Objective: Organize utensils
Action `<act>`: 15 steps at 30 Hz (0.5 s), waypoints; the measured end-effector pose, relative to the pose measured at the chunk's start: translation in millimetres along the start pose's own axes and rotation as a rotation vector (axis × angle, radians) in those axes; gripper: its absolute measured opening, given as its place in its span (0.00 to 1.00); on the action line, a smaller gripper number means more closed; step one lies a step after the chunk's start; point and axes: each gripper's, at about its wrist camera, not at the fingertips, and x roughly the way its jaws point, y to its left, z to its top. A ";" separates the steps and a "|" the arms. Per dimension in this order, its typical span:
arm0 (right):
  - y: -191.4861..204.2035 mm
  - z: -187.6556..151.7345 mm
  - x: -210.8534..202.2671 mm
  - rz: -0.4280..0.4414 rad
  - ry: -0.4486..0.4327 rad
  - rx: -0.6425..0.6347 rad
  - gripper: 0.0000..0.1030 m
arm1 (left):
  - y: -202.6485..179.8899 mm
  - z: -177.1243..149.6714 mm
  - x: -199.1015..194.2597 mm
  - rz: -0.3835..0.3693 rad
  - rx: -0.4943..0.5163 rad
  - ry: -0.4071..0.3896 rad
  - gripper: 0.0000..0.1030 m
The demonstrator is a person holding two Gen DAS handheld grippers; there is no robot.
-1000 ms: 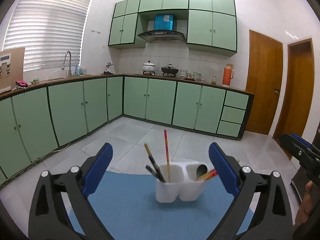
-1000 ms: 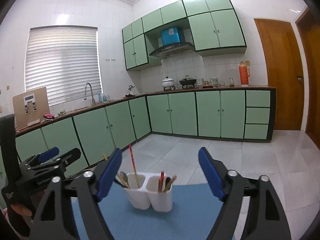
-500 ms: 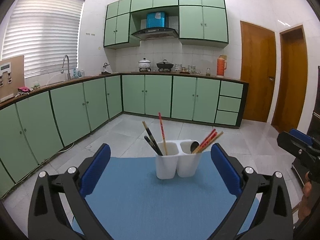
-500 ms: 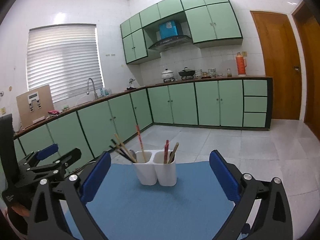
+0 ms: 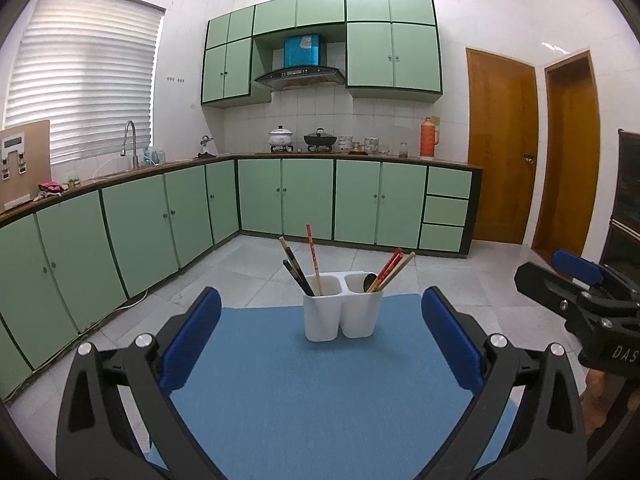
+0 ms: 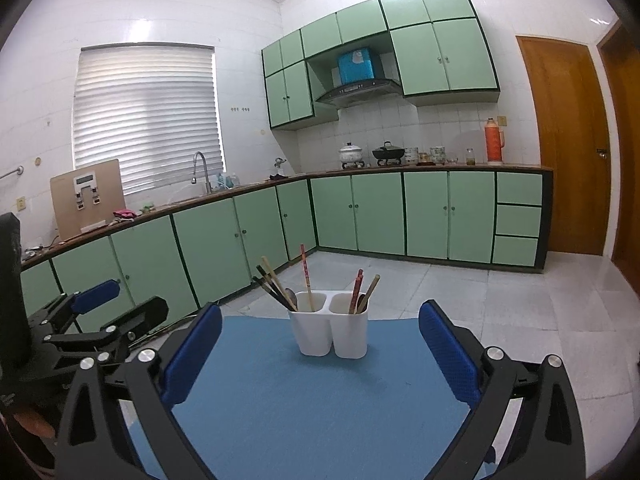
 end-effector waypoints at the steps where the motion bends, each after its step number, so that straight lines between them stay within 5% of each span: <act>1: 1.6 0.1 -3.6 0.000 -0.003 -0.004 0.94 | -0.4 -0.8 -3.1 -0.001 0.000 -0.001 0.94; 15: 10.9 -4.3 -23.0 -0.001 -0.011 -0.034 0.94 | -4.7 -2.9 -27.2 -0.005 -0.003 -0.021 0.94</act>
